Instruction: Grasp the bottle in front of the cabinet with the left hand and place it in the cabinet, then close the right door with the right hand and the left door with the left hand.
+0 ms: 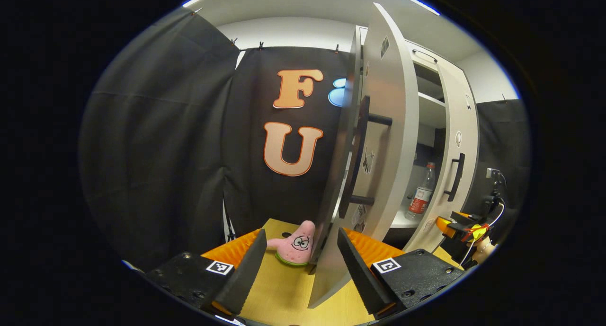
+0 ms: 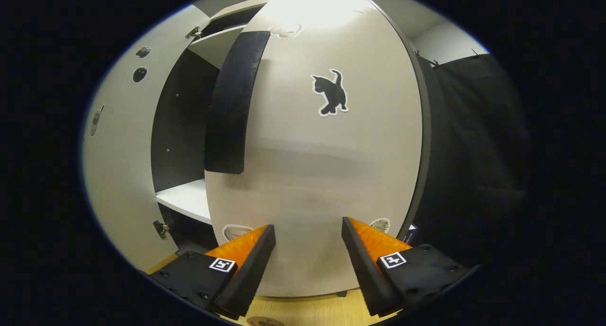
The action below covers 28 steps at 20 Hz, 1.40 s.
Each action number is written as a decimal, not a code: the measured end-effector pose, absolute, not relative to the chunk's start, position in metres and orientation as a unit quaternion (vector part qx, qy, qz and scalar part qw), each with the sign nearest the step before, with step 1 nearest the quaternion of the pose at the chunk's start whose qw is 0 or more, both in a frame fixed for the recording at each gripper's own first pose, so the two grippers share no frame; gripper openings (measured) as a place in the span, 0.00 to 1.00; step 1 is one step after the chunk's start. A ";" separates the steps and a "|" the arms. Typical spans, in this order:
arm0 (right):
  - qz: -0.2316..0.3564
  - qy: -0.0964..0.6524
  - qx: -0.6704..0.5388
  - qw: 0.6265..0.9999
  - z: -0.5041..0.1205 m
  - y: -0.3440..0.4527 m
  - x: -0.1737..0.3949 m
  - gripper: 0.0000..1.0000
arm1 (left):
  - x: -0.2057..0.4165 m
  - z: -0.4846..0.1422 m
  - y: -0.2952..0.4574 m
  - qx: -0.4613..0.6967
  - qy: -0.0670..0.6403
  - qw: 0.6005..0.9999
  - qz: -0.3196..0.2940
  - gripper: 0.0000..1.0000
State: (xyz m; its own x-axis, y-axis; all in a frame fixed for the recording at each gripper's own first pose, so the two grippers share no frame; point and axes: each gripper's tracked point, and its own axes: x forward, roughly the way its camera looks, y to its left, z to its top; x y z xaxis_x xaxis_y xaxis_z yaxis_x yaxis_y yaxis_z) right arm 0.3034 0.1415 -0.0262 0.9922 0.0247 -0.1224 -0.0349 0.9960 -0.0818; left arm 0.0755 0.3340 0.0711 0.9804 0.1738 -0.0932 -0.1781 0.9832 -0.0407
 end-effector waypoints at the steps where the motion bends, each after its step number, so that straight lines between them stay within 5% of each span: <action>1: 0.015 0.061 -0.041 0.997 -0.026 0.142 0.304 0.95 | 0.077 0.070 0.333 -0.027 0.047 0.995 0.087 0.92; 28: -0.020 0.069 -0.033 0.997 0.030 0.050 0.206 0.98 | 0.094 0.060 0.265 -0.026 0.062 0.997 0.035 0.90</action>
State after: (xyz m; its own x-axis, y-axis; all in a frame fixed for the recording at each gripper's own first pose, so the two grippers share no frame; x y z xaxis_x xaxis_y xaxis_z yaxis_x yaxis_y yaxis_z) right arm 0.2058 0.0497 0.0301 0.9897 -0.0454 -0.1356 0.0363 0.9970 -0.0687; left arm 0.0936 0.2650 0.0597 0.9900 0.0669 -0.1245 -0.0733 0.9962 -0.0477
